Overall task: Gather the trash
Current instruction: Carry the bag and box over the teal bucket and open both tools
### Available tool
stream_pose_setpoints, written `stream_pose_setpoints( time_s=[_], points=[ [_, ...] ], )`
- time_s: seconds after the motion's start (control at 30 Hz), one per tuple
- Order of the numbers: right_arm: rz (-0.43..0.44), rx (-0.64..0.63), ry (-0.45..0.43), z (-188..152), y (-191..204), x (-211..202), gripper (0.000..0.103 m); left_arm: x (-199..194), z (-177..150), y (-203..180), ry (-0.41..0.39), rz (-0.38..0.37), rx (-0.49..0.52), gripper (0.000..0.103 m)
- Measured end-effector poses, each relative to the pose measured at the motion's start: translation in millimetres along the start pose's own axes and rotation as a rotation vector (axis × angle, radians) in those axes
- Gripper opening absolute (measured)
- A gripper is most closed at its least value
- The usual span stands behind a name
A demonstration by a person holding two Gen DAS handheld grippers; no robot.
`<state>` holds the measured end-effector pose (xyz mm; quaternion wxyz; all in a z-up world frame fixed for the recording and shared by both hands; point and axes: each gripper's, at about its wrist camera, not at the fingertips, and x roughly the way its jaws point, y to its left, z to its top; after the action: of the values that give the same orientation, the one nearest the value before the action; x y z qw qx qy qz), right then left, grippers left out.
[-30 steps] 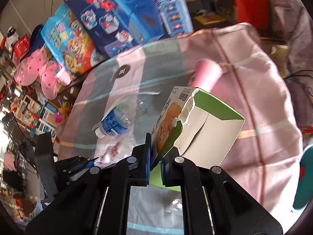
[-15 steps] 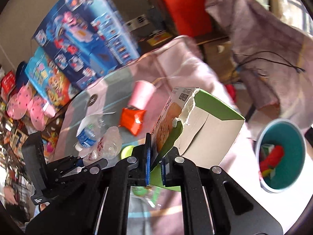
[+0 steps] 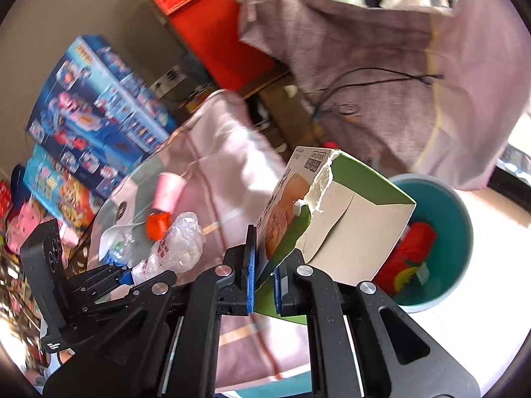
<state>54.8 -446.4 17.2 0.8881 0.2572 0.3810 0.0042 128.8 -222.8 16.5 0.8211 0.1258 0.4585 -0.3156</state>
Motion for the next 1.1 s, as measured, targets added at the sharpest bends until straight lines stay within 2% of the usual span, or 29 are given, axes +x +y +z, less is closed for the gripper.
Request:
stream_pose_setpoints(
  time_s=[0.27,0.5,0.83,0.87,0.93,0.97,1.0,1.1],
  points=[
    [-0.07,0.093,-0.003,-7.2,-69.9,-13.1,0.008,43.5,21.8,-58.2,0.066,-0.026,0.088,0.031],
    [-0.117,0.165,0.031,-15.0,-121.9,-16.7,0.009,78.5,30.9,-103.3,0.119,-0.061,0.156,0.031],
    [-0.138,0.205,0.128,-12.4,-152.1,6.7,0.013,119.2,45.7,-130.3,0.172,-0.096,0.173,0.031],
    [-0.143,0.204,0.139,-11.6,-154.1,10.4,0.016,121.8,46.5,-131.7,0.176,-0.097,0.173,0.031],
    [-0.142,0.21,0.151,-10.0,-157.4,14.2,0.032,130.4,49.1,-133.1,0.187,-0.102,0.171,0.031],
    [-0.142,0.214,0.15,-9.4,-158.8,14.7,0.046,133.4,49.7,-133.9,0.192,-0.104,0.17,0.031],
    [-0.143,0.218,0.149,-8.2,-160.9,15.5,0.049,136.2,49.8,-134.2,0.197,-0.106,0.171,0.031],
    [-0.147,0.233,0.143,-5.2,-166.4,15.0,0.05,146.9,52.0,-135.3,0.212,-0.109,0.171,0.031]
  ],
)
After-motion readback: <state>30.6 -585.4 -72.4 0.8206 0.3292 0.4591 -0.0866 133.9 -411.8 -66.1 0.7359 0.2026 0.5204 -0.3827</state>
